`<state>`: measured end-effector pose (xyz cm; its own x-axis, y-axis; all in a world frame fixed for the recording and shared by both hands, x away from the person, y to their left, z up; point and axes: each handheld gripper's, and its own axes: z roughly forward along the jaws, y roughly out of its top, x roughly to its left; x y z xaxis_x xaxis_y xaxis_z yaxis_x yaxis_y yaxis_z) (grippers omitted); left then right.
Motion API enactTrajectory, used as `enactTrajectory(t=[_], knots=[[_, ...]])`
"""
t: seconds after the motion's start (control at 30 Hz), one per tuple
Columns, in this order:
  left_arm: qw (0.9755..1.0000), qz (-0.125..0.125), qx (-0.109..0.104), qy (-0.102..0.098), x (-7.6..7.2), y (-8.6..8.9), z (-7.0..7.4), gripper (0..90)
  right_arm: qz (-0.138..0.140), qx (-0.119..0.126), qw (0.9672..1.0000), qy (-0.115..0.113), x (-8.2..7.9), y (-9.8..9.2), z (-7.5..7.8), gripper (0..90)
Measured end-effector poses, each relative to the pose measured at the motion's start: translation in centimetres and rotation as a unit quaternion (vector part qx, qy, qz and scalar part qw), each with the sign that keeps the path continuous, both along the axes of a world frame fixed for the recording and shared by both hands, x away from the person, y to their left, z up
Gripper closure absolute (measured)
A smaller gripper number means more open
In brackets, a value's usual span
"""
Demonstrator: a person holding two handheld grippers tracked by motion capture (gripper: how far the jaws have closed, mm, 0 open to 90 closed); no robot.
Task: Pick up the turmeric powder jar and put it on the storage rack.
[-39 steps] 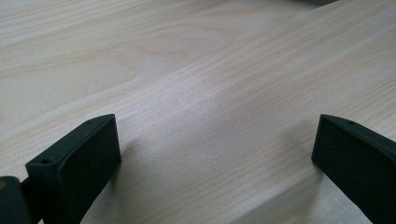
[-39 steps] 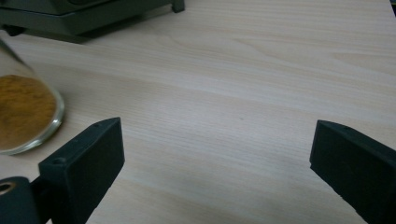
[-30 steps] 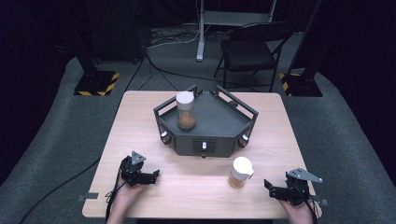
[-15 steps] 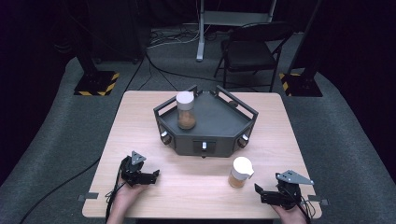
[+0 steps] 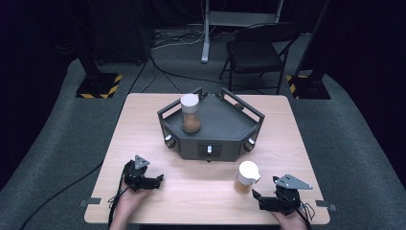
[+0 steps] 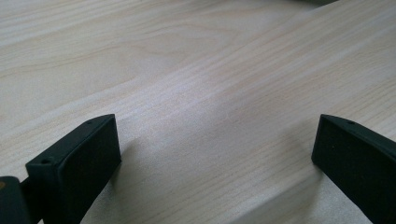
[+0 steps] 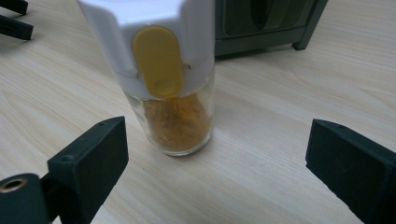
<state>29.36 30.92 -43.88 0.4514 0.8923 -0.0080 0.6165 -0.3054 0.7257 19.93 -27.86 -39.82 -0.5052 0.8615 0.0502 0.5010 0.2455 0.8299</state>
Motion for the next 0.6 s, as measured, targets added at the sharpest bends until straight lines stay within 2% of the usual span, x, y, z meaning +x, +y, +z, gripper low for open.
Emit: enactTrajectory(t=[0.37,0.6], knots=[[1.0000,0.003,0.000,-0.001,-0.1,-0.1,0.0,1.0,0.015,0.014,0.9997,-0.013,0.7,0.7,-0.4,6.9],[1.0000,0.002,0.000,-0.001,-0.1,-0.1,0.0,1.0,0.021,0.028,0.9990,-0.030,1.1,1.2,-0.9,7.0]])
